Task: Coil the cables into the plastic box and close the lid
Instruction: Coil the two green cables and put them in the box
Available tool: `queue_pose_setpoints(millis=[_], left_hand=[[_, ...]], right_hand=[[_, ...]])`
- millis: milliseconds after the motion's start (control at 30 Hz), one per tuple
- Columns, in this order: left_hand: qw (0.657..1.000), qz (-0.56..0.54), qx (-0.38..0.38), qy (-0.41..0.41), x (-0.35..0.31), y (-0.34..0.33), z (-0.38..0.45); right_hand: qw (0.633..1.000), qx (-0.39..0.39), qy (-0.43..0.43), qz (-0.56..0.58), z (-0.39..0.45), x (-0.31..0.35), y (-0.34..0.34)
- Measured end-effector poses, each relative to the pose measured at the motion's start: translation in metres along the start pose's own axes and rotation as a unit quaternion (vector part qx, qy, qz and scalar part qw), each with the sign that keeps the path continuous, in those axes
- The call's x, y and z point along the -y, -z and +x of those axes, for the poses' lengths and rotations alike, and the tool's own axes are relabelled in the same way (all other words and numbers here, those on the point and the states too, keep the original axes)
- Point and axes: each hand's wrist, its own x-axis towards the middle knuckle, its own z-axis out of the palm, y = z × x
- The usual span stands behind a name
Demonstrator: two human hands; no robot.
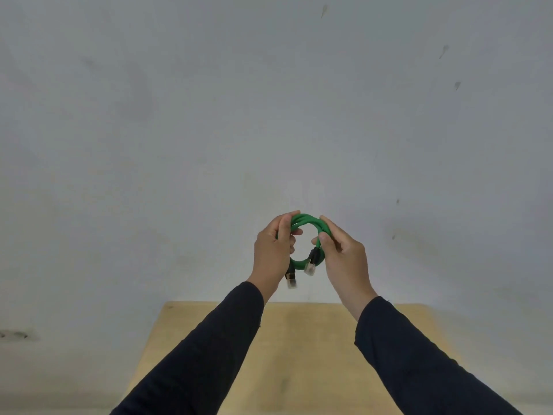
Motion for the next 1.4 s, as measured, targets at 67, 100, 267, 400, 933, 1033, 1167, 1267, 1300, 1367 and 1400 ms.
queue_pose_setpoints(millis=[67,100,267,400,933,1033,1167,1267,1300,1367,1400], left_hand=[[0.999,0.023,0.019,0.022,0.012,0.006,-0.014],[0.998,0.039,0.033,0.032,0.019,0.009,-0.021],[0.987,0.104,0.088,0.082,0.059,0.027,-0.068],[0.977,0.141,0.110,0.120,0.092,0.045,-0.117],[0.937,0.246,0.027,0.246,0.167,0.095,-0.247],[0.921,0.305,0.049,0.238,0.170,0.094,-0.246],[0.905,0.363,0.082,0.208,0.172,0.090,-0.245],[0.886,0.414,0.114,0.175,0.174,0.086,-0.247],[0.872,0.441,0.127,0.169,0.176,0.085,-0.249],[0.826,0.521,0.161,0.141,0.181,0.088,-0.251],[0.793,0.570,0.186,0.110,0.181,0.089,-0.252]], right_hand=[[0.998,-0.015,-0.048,0.021,-0.014,-0.011,-0.004],[0.997,-0.022,-0.071,0.033,-0.022,-0.017,-0.006],[0.984,-0.047,-0.162,0.051,-0.075,-0.053,-0.011],[0.974,-0.030,-0.219,0.042,-0.128,-0.086,-0.014],[0.939,0.130,-0.255,-0.193,-0.239,-0.162,-0.034],[0.937,0.145,-0.228,-0.224,-0.241,-0.168,-0.035],[0.919,0.194,-0.160,-0.303,-0.243,-0.173,-0.037],[0.890,0.226,-0.095,-0.385,-0.246,-0.173,-0.039],[0.882,0.228,-0.077,-0.406,-0.247,-0.173,-0.039],[0.868,0.232,-0.049,-0.437,-0.250,-0.171,-0.038],[0.860,0.234,-0.034,-0.452,-0.251,-0.171,-0.037]])
